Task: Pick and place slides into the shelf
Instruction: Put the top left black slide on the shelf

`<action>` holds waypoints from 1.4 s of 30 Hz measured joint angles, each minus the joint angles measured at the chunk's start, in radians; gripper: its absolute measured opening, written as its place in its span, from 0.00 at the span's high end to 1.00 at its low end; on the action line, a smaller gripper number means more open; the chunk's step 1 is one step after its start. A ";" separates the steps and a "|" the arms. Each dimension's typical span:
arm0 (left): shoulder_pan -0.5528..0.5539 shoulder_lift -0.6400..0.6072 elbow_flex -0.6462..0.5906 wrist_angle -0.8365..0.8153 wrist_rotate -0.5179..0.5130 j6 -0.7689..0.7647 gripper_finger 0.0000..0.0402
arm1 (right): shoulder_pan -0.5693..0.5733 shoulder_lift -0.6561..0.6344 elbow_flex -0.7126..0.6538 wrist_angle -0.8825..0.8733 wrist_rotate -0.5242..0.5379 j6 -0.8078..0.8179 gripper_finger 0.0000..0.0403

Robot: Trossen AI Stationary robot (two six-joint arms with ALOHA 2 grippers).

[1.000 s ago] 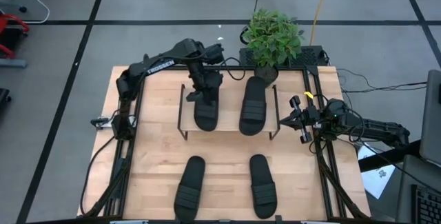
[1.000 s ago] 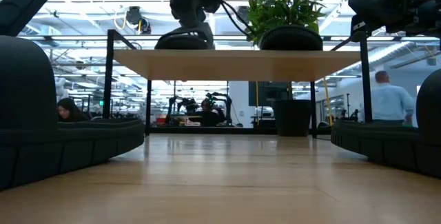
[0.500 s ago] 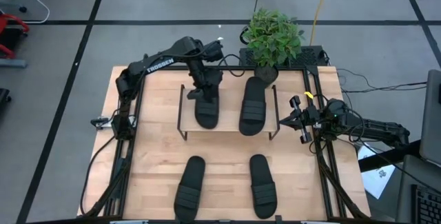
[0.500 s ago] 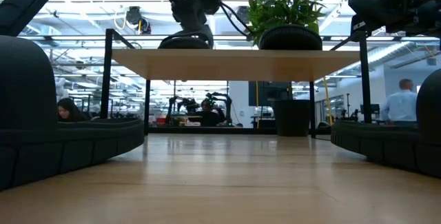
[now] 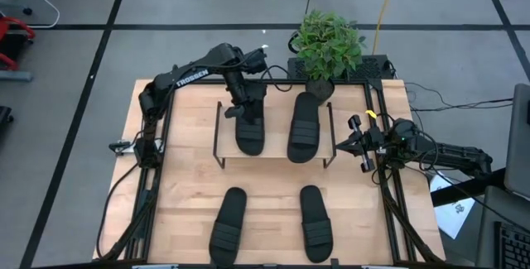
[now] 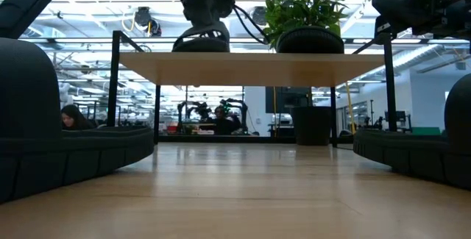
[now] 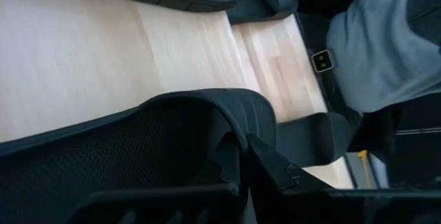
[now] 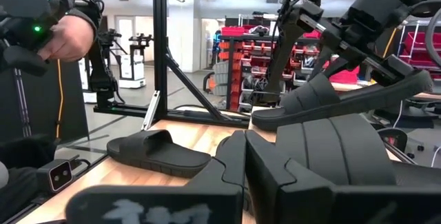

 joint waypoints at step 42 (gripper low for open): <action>-0.031 0.000 -0.107 0.129 -0.117 -0.139 0.70 | 0.000 0.000 0.000 0.027 -0.001 0.022 1.00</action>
